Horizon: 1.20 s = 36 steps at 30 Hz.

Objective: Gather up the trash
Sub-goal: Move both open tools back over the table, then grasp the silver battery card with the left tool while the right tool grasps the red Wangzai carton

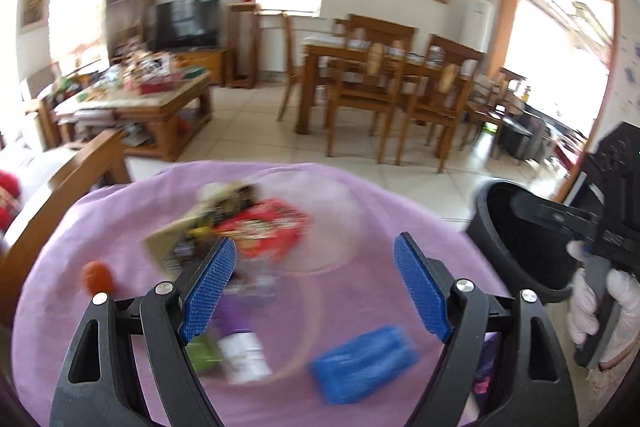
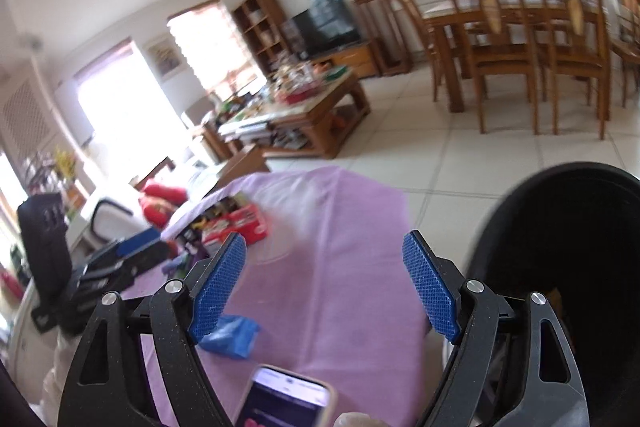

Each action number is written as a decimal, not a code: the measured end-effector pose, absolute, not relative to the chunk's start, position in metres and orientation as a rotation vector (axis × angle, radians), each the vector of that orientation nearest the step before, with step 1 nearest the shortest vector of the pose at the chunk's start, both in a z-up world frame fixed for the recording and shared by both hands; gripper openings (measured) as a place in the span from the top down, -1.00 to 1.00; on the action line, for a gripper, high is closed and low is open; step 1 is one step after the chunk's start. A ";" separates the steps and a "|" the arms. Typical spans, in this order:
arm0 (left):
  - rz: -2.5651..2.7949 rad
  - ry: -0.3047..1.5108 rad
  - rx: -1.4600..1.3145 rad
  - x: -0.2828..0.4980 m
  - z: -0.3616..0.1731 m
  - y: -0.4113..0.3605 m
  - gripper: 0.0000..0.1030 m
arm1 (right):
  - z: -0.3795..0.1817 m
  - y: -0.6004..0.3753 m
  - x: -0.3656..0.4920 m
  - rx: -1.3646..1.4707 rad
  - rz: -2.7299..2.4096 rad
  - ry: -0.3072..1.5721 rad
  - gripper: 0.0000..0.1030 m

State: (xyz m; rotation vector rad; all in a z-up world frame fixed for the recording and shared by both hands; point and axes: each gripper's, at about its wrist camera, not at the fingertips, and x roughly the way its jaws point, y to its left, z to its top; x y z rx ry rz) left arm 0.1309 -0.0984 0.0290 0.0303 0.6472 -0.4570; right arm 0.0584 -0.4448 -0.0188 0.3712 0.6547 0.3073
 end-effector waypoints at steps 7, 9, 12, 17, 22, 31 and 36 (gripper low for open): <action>-0.392 0.753 0.042 0.185 0.004 -0.045 -0.50 | -0.030 -0.333 0.135 0.134 0.467 0.805 -0.90; -0.405 0.794 0.047 0.192 -0.008 -0.038 -0.23 | -0.039 -0.305 0.154 0.067 0.485 0.837 -0.90; -0.419 0.836 0.085 0.205 -0.020 -0.041 -0.05 | -0.056 -0.279 0.171 -0.035 0.506 0.866 -0.90; -0.448 0.865 0.088 0.215 -0.032 -0.041 0.42 | -0.072 -0.254 0.191 -0.141 0.533 0.881 -0.90; -0.494 0.879 0.073 0.219 -0.039 -0.044 0.84 | -0.079 -0.239 0.206 -0.164 0.568 0.888 -0.90; -0.508 0.841 0.069 0.213 -0.037 -0.045 0.91 | -0.089 -0.235 0.224 -0.135 0.585 0.902 -0.72; -0.505 0.803 0.038 0.210 -0.027 -0.040 0.95 | -0.087 -0.242 0.214 -0.107 0.576 0.888 -0.72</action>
